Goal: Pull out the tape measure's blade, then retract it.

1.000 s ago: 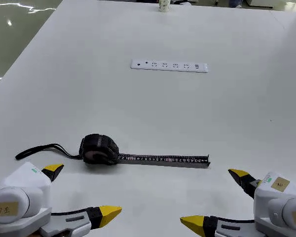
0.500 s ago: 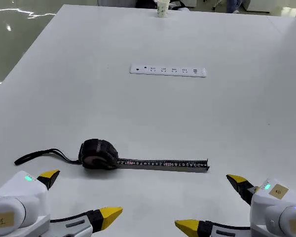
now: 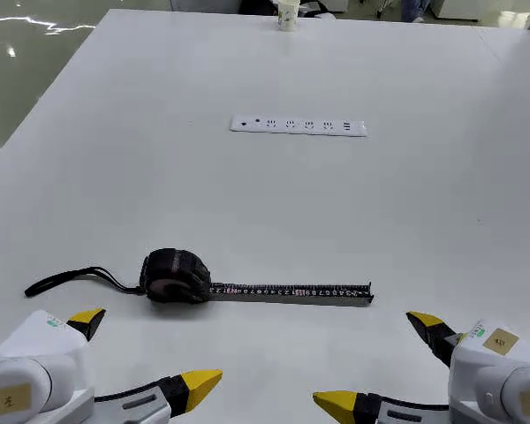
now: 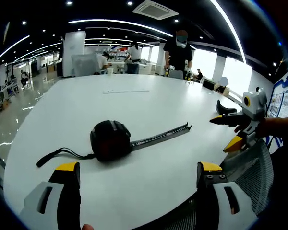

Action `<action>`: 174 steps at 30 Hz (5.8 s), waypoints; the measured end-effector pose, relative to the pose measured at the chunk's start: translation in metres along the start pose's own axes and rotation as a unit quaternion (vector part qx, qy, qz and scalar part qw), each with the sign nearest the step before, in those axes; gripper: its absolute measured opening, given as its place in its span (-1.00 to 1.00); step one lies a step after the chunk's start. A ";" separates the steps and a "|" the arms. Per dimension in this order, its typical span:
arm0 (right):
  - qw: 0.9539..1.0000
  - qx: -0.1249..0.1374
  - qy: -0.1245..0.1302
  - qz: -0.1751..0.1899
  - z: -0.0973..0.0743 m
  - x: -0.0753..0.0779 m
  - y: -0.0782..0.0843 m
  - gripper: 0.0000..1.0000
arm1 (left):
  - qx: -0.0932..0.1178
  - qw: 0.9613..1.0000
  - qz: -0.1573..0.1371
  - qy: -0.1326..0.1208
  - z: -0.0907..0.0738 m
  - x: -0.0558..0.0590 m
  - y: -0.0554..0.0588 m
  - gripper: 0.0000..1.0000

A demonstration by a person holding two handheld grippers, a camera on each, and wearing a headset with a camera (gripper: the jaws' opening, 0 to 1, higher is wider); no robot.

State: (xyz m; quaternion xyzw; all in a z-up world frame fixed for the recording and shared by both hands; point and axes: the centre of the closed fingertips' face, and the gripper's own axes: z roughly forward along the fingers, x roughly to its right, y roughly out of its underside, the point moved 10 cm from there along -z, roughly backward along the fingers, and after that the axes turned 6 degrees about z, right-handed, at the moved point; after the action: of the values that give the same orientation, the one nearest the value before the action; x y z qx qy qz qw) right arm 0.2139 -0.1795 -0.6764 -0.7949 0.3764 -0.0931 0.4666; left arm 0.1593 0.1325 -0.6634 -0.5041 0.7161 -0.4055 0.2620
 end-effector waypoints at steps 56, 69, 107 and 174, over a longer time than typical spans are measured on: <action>0.997 -0.041 -0.058 -0.041 0.016 0.036 -0.008 0.93 | -0.027 0.999 -0.010 -0.023 0.035 -0.018 -0.022 0.94; 0.991 -0.061 -0.089 -0.075 0.024 0.055 -0.012 0.72 | -0.035 0.999 -0.013 -0.039 0.049 -0.021 -0.027 0.88; 0.959 -0.114 -0.147 -0.212 0.059 0.104 -0.032 -0.06 | -0.055 0.992 -0.049 -0.105 0.082 -0.037 -0.033 0.34; 0.924 -0.167 -0.188 -0.287 0.090 0.125 -0.030 -0.83 | -0.109 0.980 -0.076 -0.148 0.112 -0.043 -0.029 0.16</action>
State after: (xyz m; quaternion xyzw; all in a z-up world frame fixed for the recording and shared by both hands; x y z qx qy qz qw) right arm 0.3619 -0.1963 -0.7266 -0.9382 0.0478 -0.0074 0.3426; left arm 0.2770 0.1325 -0.7001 -0.6365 0.6691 -0.2650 0.2774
